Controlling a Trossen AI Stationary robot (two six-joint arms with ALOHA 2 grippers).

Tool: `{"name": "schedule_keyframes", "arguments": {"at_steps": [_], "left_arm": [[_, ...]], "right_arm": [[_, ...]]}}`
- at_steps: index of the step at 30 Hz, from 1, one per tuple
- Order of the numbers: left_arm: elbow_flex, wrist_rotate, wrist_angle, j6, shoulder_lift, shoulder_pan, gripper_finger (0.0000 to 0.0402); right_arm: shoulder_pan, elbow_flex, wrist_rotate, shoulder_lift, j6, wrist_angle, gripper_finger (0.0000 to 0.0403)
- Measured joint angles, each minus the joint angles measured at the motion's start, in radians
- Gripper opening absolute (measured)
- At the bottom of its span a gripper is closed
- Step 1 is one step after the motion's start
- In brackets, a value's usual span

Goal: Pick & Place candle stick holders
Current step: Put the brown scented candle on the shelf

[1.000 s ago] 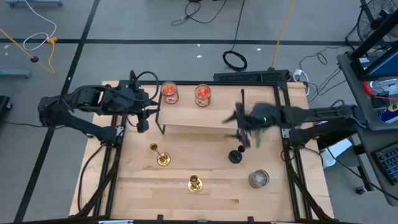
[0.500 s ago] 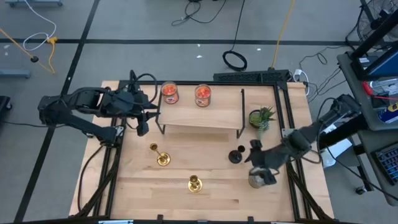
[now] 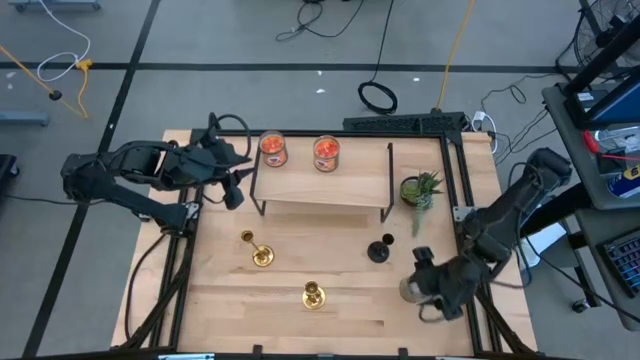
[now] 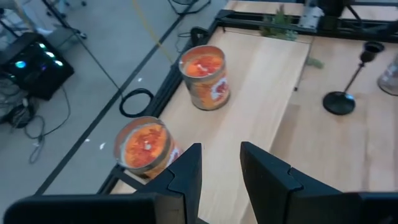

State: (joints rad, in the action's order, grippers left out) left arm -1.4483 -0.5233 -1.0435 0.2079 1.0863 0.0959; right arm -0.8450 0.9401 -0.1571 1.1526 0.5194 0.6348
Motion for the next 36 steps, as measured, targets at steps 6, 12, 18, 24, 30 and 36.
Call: {"name": "schedule_keyframes", "arguments": {"at_steps": [6,12,18,24,30,36], "left_arm": [[0.0,-0.029,0.0,0.02,0.0,0.0,0.0118],[0.0,-0.029,0.0,0.038,0.0,0.0,0.0118],[0.0,-0.028,0.0,0.041,0.0,0.0,0.0118],[0.0,-0.028,0.0,0.041,0.0,0.0,0.0118],[0.0,-0.027,0.0,0.042,0.0,0.0,0.0118],[0.0,-0.027,0.0,0.042,0.0,0.0,0.0118]], "right_arm": [[-0.075,0.0,-0.016,0.084,0.068,-0.087,0.0263],[-0.107,0.0,-0.032,0.165,0.092,-0.089,0.0263],[-0.106,0.0,-0.055,0.183,0.188,-0.046,0.0249],[-0.106,0.0,-0.055,0.154,0.302,0.008,0.0219],[-0.106,-0.007,-0.056,0.16,0.402,0.042,0.0206],[-0.106,-0.085,-0.051,0.172,0.404,-0.052,0.0192]]}}
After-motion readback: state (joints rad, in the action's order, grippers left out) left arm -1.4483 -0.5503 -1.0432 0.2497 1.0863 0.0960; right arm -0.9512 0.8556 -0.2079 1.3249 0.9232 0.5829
